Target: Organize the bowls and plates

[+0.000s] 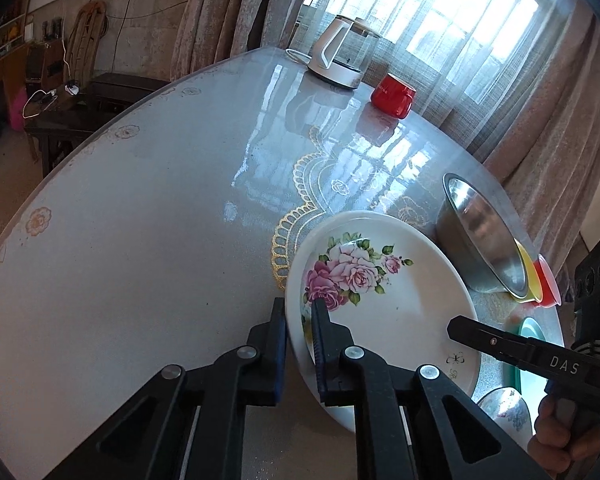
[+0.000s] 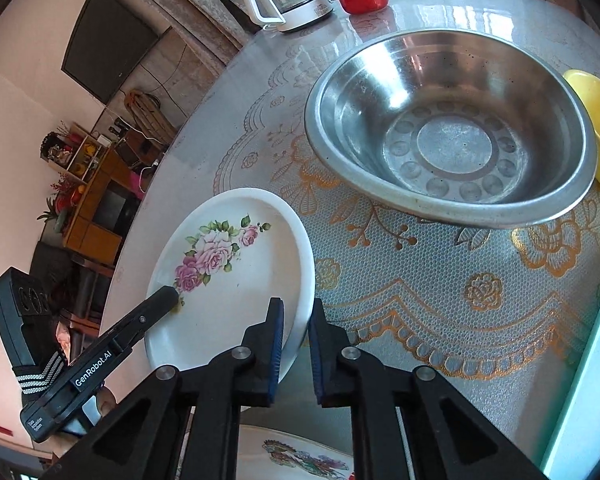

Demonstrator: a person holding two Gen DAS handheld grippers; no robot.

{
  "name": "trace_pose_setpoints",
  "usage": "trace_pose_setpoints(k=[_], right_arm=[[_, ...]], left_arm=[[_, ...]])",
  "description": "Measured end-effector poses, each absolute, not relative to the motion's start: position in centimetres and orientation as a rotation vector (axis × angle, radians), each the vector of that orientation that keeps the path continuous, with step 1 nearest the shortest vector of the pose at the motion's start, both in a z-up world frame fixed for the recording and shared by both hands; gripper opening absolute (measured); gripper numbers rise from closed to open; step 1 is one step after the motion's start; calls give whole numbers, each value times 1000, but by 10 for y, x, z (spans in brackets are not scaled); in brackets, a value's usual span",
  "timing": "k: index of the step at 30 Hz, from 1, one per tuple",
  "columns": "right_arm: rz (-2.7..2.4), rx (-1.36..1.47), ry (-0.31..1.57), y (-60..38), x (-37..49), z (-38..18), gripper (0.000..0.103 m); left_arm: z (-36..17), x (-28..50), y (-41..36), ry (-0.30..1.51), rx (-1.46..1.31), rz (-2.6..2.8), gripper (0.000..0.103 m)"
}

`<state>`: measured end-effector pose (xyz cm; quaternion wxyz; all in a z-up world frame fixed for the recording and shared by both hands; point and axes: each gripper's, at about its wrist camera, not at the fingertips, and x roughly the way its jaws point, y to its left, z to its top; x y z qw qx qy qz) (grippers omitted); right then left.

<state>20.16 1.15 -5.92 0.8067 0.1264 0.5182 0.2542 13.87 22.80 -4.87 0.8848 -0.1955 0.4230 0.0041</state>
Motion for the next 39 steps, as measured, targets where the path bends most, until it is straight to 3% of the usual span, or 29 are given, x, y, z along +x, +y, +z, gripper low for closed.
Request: trace_pose_setpoints(k=[9, 18, 39], right_arm=[[562, 332, 1036, -10, 192, -33, 12], [522, 399, 937, -83, 152, -11, 12], [190, 511, 859, -250, 89, -34, 12]], left_arm=[[-13, 128, 211, 823, -366, -22, 13], [20, 109, 146, 784, -281, -163, 14], [-6, 111, -41, 940, -41, -418, 18]])
